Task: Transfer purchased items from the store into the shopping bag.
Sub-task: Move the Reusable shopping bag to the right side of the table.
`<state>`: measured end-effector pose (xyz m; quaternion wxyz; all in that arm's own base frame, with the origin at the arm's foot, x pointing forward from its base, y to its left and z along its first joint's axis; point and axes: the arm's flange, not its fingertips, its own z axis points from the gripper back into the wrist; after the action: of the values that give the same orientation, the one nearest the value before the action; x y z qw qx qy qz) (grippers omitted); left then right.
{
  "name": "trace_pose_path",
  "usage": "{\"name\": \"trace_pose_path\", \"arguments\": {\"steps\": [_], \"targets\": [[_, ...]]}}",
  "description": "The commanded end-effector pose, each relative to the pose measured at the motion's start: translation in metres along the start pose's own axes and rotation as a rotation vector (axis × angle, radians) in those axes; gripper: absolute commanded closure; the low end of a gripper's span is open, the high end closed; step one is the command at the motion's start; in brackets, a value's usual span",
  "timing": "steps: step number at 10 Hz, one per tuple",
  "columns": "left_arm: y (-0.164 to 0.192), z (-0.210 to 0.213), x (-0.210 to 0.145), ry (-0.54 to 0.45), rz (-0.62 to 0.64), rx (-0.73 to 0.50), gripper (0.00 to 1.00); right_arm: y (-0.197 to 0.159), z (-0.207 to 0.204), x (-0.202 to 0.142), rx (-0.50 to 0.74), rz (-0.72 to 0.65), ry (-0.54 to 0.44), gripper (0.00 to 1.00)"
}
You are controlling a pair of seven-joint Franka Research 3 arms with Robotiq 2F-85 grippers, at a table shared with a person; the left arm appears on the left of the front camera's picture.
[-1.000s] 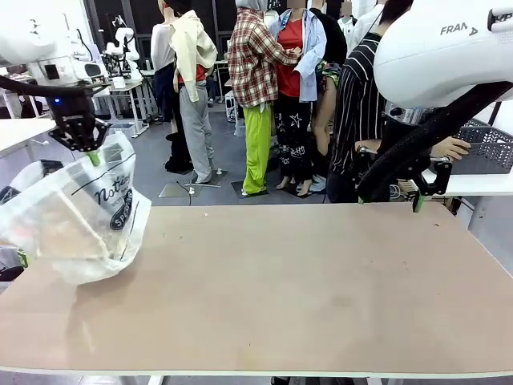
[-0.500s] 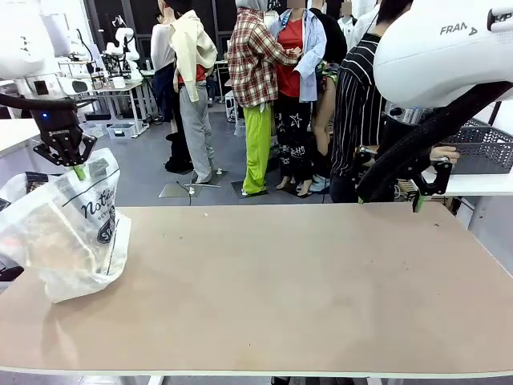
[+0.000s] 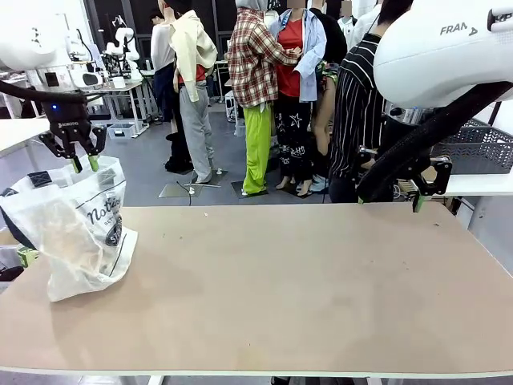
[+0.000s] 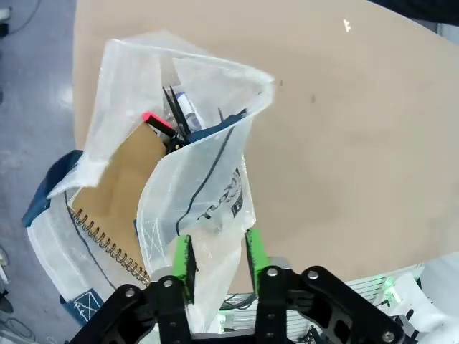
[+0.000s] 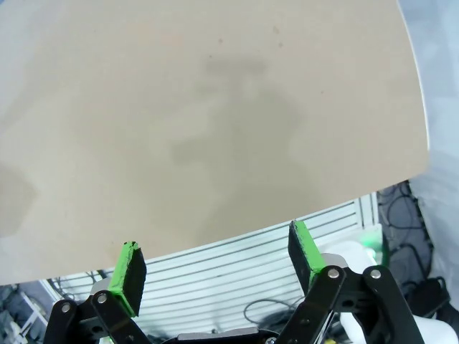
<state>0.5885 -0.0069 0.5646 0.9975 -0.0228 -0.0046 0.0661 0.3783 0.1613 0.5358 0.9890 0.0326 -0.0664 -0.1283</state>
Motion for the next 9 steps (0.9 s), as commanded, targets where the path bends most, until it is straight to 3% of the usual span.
{"name": "trace_pose_path", "arguments": {"steps": [1, 3, 5, 9], "targets": [[-0.009, 0.024, -0.006, -0.085, 0.031, -0.018, 0.0, -0.002, -0.001, 0.001, -0.006, 0.013, 0.003, 0.0], [-0.037, 0.047, -0.022, -0.215, -0.049, -0.112, 0.0, -0.002, -0.001, 0.001, -0.006, 0.013, 0.003, 0.0], [-0.074, 0.042, -0.039, -0.26, -0.176, -0.172, 0.0, -0.002, -0.001, 0.001, -0.006, 0.013, 0.003, 0.0], [-0.155, -0.013, -0.059, -0.19, -0.408, -0.281, 0.0, -0.002, -0.001, 0.001, -0.006, 0.013, 0.003, 0.0]]}}
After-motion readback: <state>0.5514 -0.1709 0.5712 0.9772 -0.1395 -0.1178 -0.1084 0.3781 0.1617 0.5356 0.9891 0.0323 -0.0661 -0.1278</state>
